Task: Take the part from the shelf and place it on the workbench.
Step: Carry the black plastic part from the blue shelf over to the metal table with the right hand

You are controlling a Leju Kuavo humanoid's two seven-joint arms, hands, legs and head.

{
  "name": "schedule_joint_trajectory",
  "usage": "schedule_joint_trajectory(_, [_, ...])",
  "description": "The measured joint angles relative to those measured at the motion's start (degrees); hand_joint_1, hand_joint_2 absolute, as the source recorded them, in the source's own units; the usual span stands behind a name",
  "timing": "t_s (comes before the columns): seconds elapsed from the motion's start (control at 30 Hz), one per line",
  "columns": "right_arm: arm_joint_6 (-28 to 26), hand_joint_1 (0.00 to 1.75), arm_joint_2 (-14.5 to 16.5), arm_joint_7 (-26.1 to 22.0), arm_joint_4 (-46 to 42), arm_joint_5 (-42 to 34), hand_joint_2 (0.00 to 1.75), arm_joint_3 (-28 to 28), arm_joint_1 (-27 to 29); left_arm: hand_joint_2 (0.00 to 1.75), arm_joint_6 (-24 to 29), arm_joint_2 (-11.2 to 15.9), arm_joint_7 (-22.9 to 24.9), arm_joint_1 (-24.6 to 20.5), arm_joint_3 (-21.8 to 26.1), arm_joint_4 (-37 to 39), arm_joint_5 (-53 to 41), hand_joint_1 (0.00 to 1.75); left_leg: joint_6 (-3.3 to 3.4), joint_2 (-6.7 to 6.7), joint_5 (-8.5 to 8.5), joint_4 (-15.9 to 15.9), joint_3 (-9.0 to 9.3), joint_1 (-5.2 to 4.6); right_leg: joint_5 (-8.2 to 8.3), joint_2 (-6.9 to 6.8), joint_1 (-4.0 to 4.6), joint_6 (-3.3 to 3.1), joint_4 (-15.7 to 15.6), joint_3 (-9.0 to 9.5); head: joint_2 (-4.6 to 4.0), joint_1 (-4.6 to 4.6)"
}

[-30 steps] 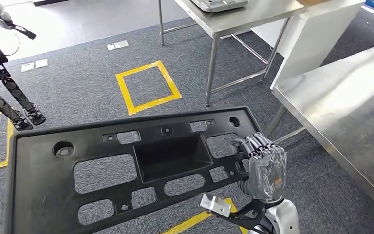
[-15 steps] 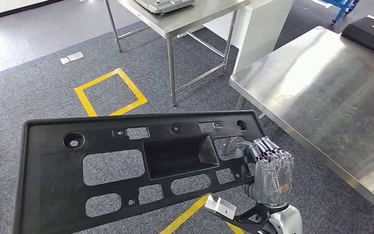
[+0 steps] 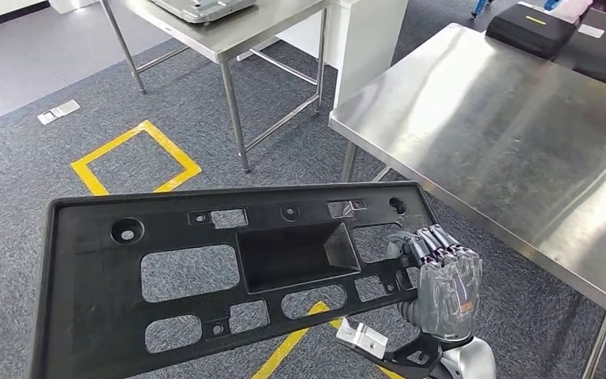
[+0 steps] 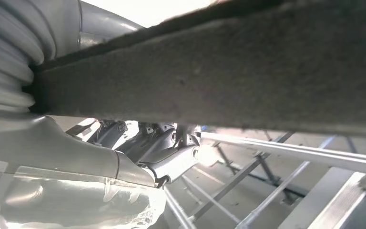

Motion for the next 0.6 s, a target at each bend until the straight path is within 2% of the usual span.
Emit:
schedule_joint_trajectory(0.03, [0.00, 1.75, 0.01, 0.00, -0.01, 0.01, 1.75, -0.01, -0.01, 1.75, 0.00, 0.01, 0.00, 0.01, -0.01, 0.00, 0.00, 0.00, -0.37, 0.62, -0.26, 0.02, 0.33, -0.13, 0.41, -0.79, 0.24, -0.38, -1.12, 0.62, 0.00, -0.02])
schedule_joint_trajectory(0.07, [0.00, 1.75, 0.01, 0.00, -0.01, 0.01, 1.75, -0.03, 0.00, 1.75, 0.00, 0.01, 0.00, -0.01, -0.03, 0.00, 0.00, 0.00, -0.71, 1.32, -0.48, -0.03, 0.65, -0.17, 0.57, -0.34, 0.52, -0.71, -1.10, 0.52, 0.00, -0.06])
schedule_joint_trajectory(0.1, [-0.01, 1.75, 0.03, 0.00, -0.05, 0.02, 1.75, -0.04, 0.01, 1.75, 0.00, 0.00, 0.00, -0.06, -0.07, -0.01, 0.00, 0.00, -1.06, 2.05, -0.70, -0.08, 0.95, -0.08, 0.68, 0.64, 0.38, -1.15, -1.20, 0.54, 0.00, -0.06])
schedule_joint_trajectory(0.13, [-0.06, 1.75, 0.05, 0.00, -0.11, 0.04, 1.75, -0.08, 0.05, 1.75, 0.00, -0.01, -0.01, -0.13, -0.12, -0.01, 0.00, 0.00, -1.42, 1.76, -1.12, 0.19, 1.12, 0.11, 0.80, 1.52, 0.15, -1.48, -1.35, 0.64, 0.00, -0.08])
schedule_joint_trajectory(0.17, [-0.16, 1.75, 0.08, -0.01, -0.17, 0.09, 1.75, -0.12, 0.04, 1.75, 0.00, -0.02, -0.01, -0.18, -0.16, -0.01, 0.01, 0.00, -1.74, 0.47, -2.06, 1.28, 0.88, 0.33, 0.97, 2.40, -0.16, -1.96, -1.49, 0.80, 0.00, -0.19])
schedule_joint_trajectory(0.2, [-0.28, 1.75, 0.14, -0.06, -0.23, 0.15, 1.75, -0.16, 0.04, 1.75, 0.00, -0.03, -0.02, -0.21, -0.19, -0.02, 0.01, 0.00, -2.01, -1.47, -3.59, 3.61, 0.00, 0.52, 1.14, 3.27, -0.49, -2.47, -1.62, 1.06, 0.00, -0.33])
schedule_joint_trajectory(0.23, [-0.42, 1.75, 0.17, -0.17, -0.25, 0.18, 1.75, -0.21, 0.05, 1.75, 0.04, -0.02, -0.02, -0.18, -0.19, -0.01, 0.03, 0.00, -2.17, -3.74, -5.51, 7.06, -1.48, 0.67, 1.22, 4.08, -0.58, -2.81, -1.63, 1.05, 0.00, -0.48])
schedule_joint_trajectory(0.27, [-0.51, 1.75, 0.19, -0.35, -0.25, 0.13, 1.75, -0.25, 0.04, 1.75, 0.11, -0.02, -0.02, -0.11, -0.17, -0.01, 0.08, 0.00, -2.25, -5.22, -7.40, 11.07, -3.42, 0.72, 1.27, 4.92, -0.54, -3.10, -1.61, 1.03, 0.00, -0.59])
schedule_joint_trajectory(0.3, [-0.55, 1.75, 0.20, -0.57, -0.23, 0.01, 1.75, -0.28, 0.07, 1.75, 0.22, -0.02, -0.07, -0.02, -0.17, -0.01, 0.16, 0.00, -2.35, -5.87, -8.56, 14.42, -5.21, 0.75, 1.26, 5.85, -0.46, -3.19, -1.60, 1.04, 0.00, -0.63])
schedule_joint_trajectory(0.33, [-0.58, 1.75, 0.19, -0.78, -0.19, -0.15, 1.75, -0.30, 0.09, 1.75, 0.33, -0.01, -0.16, 0.06, -0.16, 0.00, 0.32, 0.00, -2.44, -6.10, -8.56, 16.09, -6.32, 0.81, 1.25, 6.81, -0.41, -3.19, -1.56, 1.07, 0.00, -0.63])
schedule_joint_trajectory(0.37, [-0.59, 1.75, 0.18, -0.98, -0.14, -0.33, 1.75, -0.33, 0.11, 1.75, 0.44, 0.00, -0.33, 0.12, -0.15, 0.00, 0.49, 0.00, -2.48, -6.19, -7.33, 15.54, -6.43, 0.91, 1.25, 7.79, -0.39, -3.18, -1.49, 1.13, 0.00, -0.64])
schedule_joint_trajectory(0.4, [-0.59, 1.75, 0.16, -1.16, -0.09, -0.51, 1.75, -0.34, 0.11, 1.75, 0.58, 0.01, -0.57, 0.14, -0.15, -0.01, 0.70, 0.00, -2.49, -6.40, -5.17, 12.85, -5.53, 1.08, 1.24, 8.73, -0.40, -3.16, -1.39, 1.19, 0.00, -0.65])
schedule_joint_trajectory(0.43, [-0.59, 1.75, 0.14, -1.33, -0.04, -0.67, 1.75, -0.34, 0.10, 1.75, 0.75, 0.03, -0.80, 0.14, -0.13, -0.01, 0.91, 0.00, -2.49, -7.17, -2.79, 8.96, -4.04, 1.33, 1.20, 9.58, -0.44, -3.10, -1.24, 1.18, 0.00, -0.68])
schedule_joint_trajectory(0.47, [-0.60, 1.75, 0.13, -1.51, -0.01, -0.85, 1.75, -0.35, 0.07, 1.75, 1.01, 0.06, -1.02, 0.13, -0.09, -0.02, 1.06, 0.00, -2.50, -8.58, -1.12, 5.36, -2.63, 1.58, 1.12, 10.33, -0.32, -2.94, -0.99, 1.04, 0.00, -0.68])
schedule_joint_trajectory(0.5, [-0.60, 1.75, 0.11, -1.64, 0.02, -1.00, 1.75, -0.35, 0.05, 1.75, 1.45, 0.07, -1.22, 0.12, -0.05, -0.02, 1.18, 0.00, -2.45, -9.65, -0.13, 2.86, -1.69, 1.73, 1.09, 10.96, -0.22, -2.70, -0.80, 0.80, 0.00, -0.64])
schedule_joint_trajectory(0.53, [-0.61, 1.75, 0.10, -1.75, 0.03, -1.16, 1.75, -0.35, 0.04, 1.75, 2.16, 0.06, -1.46, 0.10, -0.01, -0.02, 1.26, 0.00, -2.30, -10.41, 0.17, 1.62, -1.27, 1.71, 1.12, 11.53, -0.11, -2.34, -0.73, 0.46, 0.00, -0.61])
schedule_joint_trajectory(0.57, [-0.61, 1.75, 0.05, -1.85, 0.04, -1.39, 1.75, -0.36, 0.06, 1.75, 2.77, 0.04, -1.81, 0.09, 0.04, -0.02, 1.33, 0.00, -2.03, -10.48, 0.08, 1.40, -1.27, 1.50, 1.25, 12.09, -0.08, -1.91, -0.79, 0.15, 0.00, -0.59])
schedule_joint_trajectory(0.6, [-0.60, 1.75, -0.07, -1.96, 0.04, -1.71, 1.75, -0.37, 0.09, 1.75, 2.97, 0.04, -2.26, 0.09, 0.06, -0.02, 1.42, 0.00, -1.55, -9.71, 0.28, 1.24, -1.25, 1.30, 1.44, 12.69, -0.10, -1.42, -0.98, -0.21, 0.00, -0.56])
